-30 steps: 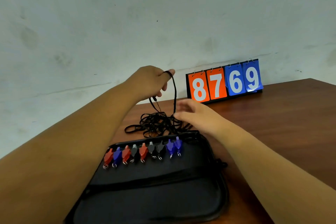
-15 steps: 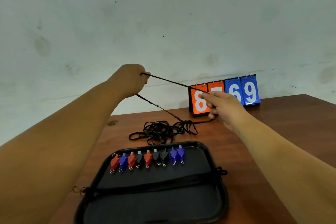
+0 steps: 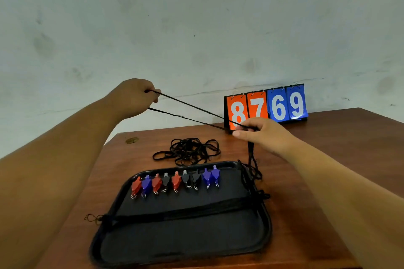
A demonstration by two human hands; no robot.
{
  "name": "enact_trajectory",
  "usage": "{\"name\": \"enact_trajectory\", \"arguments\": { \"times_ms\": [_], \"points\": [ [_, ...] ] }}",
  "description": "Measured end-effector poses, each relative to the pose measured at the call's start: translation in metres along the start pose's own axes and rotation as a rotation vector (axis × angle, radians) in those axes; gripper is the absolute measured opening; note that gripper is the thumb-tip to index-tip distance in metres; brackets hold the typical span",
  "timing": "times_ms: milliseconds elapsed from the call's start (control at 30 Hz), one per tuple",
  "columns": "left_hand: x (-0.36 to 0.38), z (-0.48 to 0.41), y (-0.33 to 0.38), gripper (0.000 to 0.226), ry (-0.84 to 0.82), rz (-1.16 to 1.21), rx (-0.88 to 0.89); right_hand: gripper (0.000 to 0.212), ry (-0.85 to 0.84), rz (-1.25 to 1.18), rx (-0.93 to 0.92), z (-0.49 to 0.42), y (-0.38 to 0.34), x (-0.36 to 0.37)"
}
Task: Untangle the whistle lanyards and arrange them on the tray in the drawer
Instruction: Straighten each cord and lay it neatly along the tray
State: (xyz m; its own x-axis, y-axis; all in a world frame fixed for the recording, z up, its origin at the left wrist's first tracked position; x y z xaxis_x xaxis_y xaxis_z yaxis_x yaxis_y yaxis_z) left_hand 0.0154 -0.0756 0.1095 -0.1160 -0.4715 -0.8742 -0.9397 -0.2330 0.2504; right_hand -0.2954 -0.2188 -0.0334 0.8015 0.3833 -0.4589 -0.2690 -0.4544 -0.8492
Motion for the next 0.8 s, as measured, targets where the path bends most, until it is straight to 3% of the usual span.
{"name": "enact_trajectory", "arguments": {
  "times_ms": [167,433,800],
  "points": [
    [0.015,-0.001,-0.005,0.029,-0.024,0.033,-0.011,0.033,-0.036,0.309,-0.049,-0.009,0.007,0.013],
    [0.042,0.001,-0.009,0.011,-0.167,0.041,0.025,0.021,0.04,0.096,0.038,-0.008,0.03,-0.008],
    [0.051,0.01,0.01,0.02,-0.212,0.085,0.081,0.041,-0.002,0.425,0.062,0.017,0.008,-0.034]
  ]
}}
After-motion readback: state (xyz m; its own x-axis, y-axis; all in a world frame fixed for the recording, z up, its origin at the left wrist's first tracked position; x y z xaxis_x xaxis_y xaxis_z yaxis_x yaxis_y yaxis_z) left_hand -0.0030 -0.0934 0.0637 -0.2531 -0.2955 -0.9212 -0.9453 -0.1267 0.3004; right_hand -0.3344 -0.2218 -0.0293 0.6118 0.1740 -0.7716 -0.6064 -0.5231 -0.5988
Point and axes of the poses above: each hand's wrist, its own z-axis away from the middle knuckle, its own x-axis out of the palm, y = z × x, the point moved 6 cm from there along -z, towards the middle knuckle, and after that the axes turned 4 degrees about -z, right-handed, at the moved point
